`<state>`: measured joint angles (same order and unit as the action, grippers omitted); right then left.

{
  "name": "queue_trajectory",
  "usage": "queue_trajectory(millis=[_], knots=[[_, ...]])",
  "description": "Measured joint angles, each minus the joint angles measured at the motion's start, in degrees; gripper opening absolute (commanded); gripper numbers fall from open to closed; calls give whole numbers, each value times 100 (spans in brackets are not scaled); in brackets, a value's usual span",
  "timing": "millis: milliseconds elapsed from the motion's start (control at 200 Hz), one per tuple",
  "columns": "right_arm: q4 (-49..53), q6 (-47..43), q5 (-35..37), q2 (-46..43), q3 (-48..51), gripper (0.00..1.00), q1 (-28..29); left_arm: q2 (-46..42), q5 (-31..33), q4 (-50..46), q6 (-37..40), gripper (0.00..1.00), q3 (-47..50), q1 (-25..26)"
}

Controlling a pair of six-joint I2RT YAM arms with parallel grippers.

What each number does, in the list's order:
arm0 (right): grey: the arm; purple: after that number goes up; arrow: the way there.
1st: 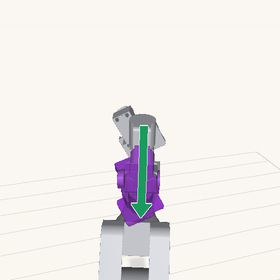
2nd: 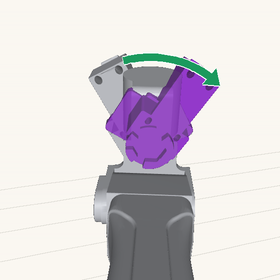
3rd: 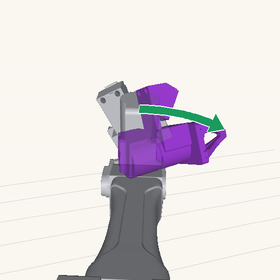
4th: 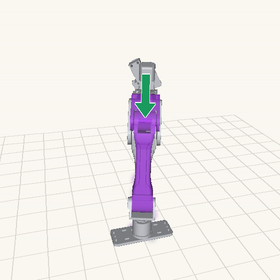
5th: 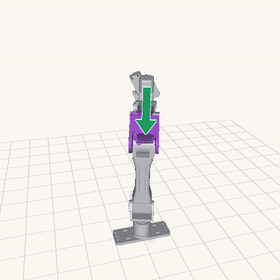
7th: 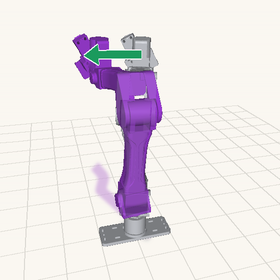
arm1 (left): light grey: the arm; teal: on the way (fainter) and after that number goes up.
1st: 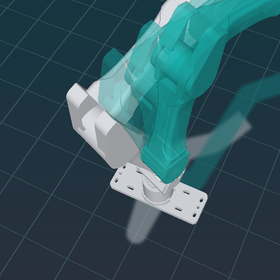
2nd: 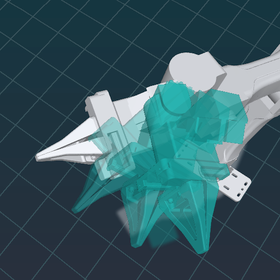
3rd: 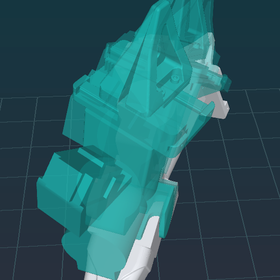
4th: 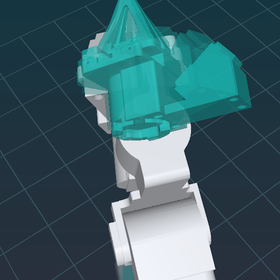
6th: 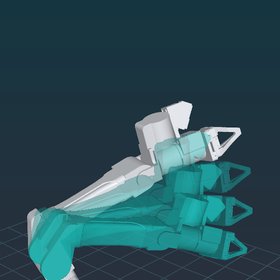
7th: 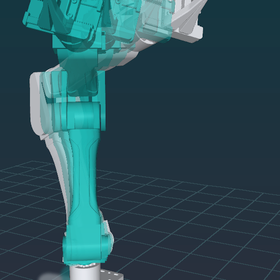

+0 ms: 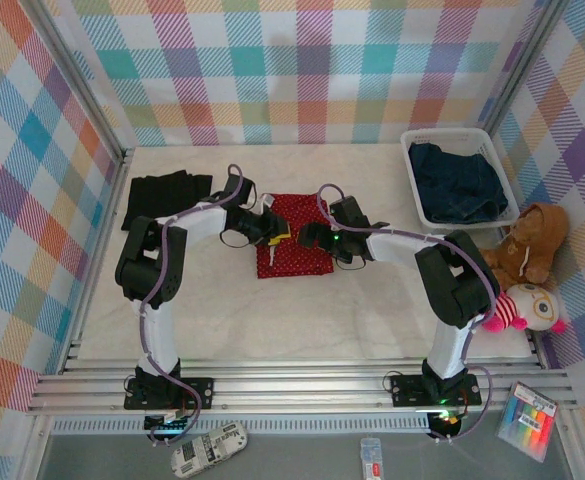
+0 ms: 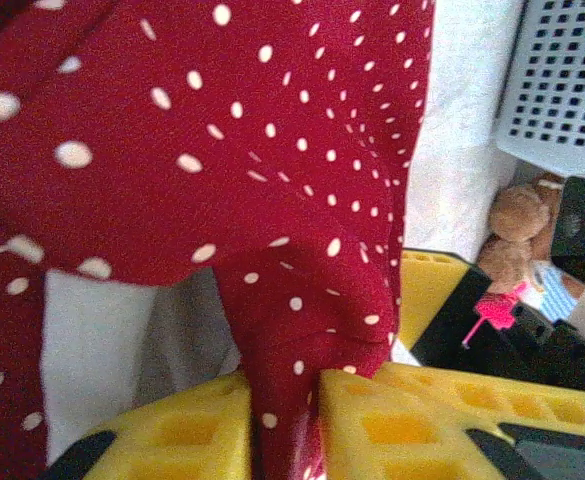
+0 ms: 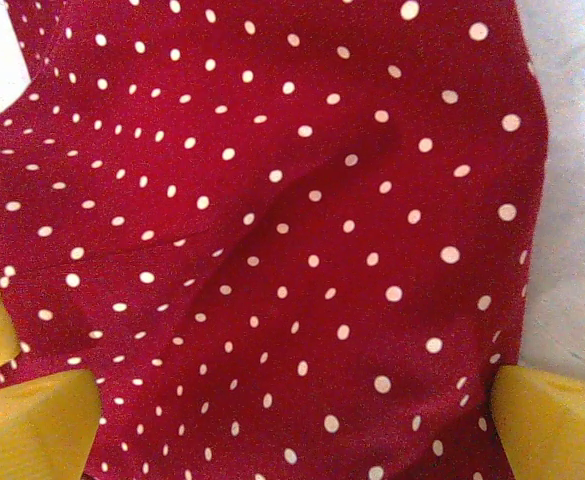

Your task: Fold and stack the skirts

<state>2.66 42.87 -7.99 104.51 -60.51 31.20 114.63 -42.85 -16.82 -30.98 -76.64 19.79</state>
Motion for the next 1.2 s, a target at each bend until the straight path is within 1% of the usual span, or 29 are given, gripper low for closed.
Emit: queue_trajectory(millis=[85, 130, 310, 415, 565, 725, 790, 875, 950, 975, 990, 1010, 1030, 1050, 1075, 1120, 1135, 1150, 1180, 1200], knots=[[0, 2, 0, 0, 0, 99, 0, -149, 234, -232, 98, 9, -4, 2], [2, 7, 2, 0, 0, 99, 0, -291, 398, -380, 90, 0, -4, 0], [92, 48, 2, 0, 0, 100, 0, -975, 981, -732, 188, 0, -2, 2], [173, 94, 2, 4, 0, 100, 0, -1211, 1399, -966, 168, 0, 4, 2], [219, 133, 0, 55, -22, 100, 0, -1196, 2011, -1335, 162, 0, 79, 2], [380, 125, 4, 111, -144, 97, 0, -822, 2758, -1639, 175, 0, 70, 2], [420, 94, 4, 116, -160, 97, 0, -608, 3104, -1805, 195, 4, 24, 2], [492, -50, 2, 116, -195, 96, 0, -374, 3407, -1974, 219, 10, -55, 2], [614, -271, 24, 116, -269, 94, 0, -304, 3574, -2138, 238, 20, -122, 2], [662, -350, 31, 116, -308, 93, 0, -304, 3615, -2203, 254, 22, -155, 2], [695, -409, 33, 116, -339, 91, 0, -304, 3654, -2271, 225, 25, -192, 2], [739, -490, 39, 116, -387, 89, 0, -308, 3692, -2334, 262, 27, -234, 2], [789, -555, 42, 116, -450, 85, 0, -313, 3738, -2409, 234, 31, -293, 2], [833, -660, 35, 116, -514, 80, 0, -326, 3814, -2481, 227, 35, -354, 2], [876, -776, 35, 116, -605, 70, 0, -352, 3910, -2575, 247, 38, -431, 2], [922, -927, -2, 116, -772, 55, 0, -433, 4120, -2750, 188, 43, -555, 2], [927, -975, -7, 116, -839, 52, 0, -472, 4197, -2815, 203, 43, -595, 2], [938, -1045, -24, 116, -896, 49, 0, -522, 4282, -2879, 188, 46, -634, 2], [951, -1128, -44, 122, -1014, 44, 0, -634, 4437, -2999, 186, 47, -702, 2], [955, -1152, -61, 129, -1095, 41, 0, -706, 4511, -3067, 168, 51, -739, 2]])
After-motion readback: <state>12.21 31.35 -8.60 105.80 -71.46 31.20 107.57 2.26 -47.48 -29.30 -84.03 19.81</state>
